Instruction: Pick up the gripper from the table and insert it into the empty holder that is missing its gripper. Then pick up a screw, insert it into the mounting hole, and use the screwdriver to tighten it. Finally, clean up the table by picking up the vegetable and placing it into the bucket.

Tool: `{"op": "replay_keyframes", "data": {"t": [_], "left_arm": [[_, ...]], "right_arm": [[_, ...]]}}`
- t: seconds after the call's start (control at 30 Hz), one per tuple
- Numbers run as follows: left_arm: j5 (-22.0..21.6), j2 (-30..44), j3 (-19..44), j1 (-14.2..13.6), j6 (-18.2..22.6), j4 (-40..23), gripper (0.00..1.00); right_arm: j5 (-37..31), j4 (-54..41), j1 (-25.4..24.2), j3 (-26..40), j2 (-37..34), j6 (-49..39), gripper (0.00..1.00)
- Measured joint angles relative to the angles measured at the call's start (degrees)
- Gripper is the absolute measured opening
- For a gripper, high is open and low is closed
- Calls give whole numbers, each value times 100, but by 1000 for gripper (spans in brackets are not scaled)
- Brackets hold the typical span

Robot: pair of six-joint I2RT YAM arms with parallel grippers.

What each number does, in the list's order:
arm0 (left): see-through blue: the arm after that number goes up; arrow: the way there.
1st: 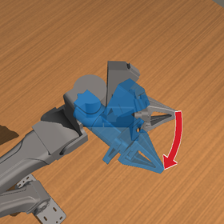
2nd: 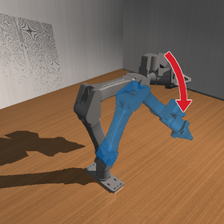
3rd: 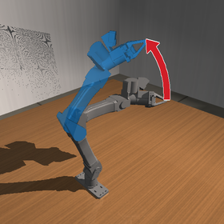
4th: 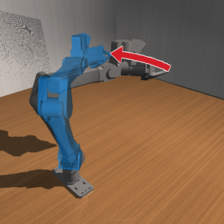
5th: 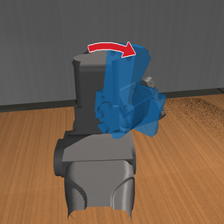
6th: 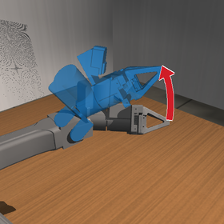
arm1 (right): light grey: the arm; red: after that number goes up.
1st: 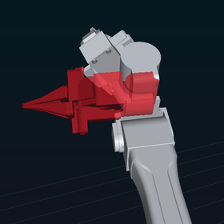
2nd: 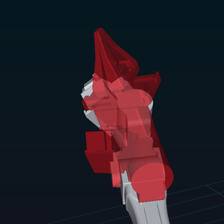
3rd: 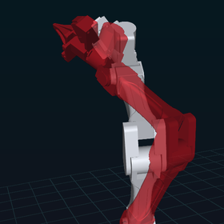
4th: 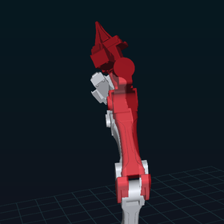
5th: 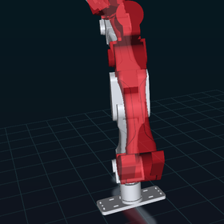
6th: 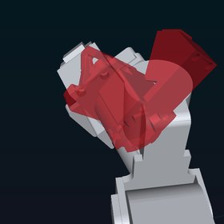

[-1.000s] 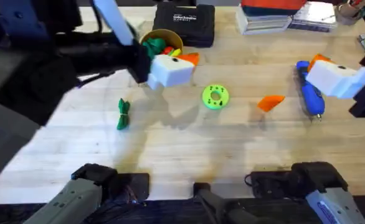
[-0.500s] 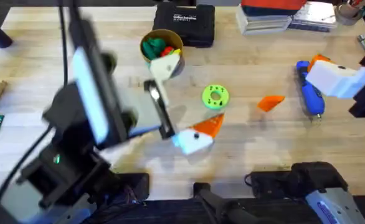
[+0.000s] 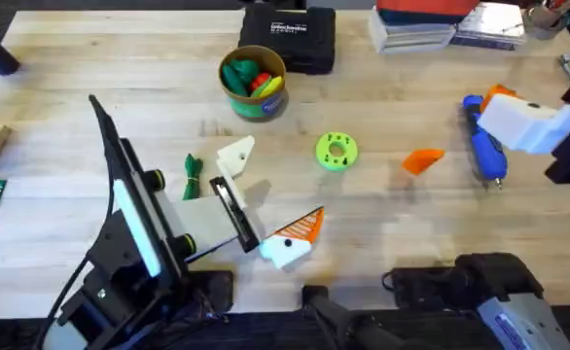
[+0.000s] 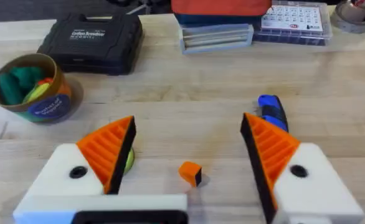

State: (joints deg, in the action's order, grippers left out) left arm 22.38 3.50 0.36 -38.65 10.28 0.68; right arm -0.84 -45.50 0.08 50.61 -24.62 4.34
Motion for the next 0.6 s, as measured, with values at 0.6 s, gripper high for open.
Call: {"op": "replay_keyframes", "data": {"t": [0.6], "left_arm": [[-14, -340, 0, -22, -345, -381, 989]], "right_arm": [[0, 0, 0, 0, 0, -2, 992]]}}
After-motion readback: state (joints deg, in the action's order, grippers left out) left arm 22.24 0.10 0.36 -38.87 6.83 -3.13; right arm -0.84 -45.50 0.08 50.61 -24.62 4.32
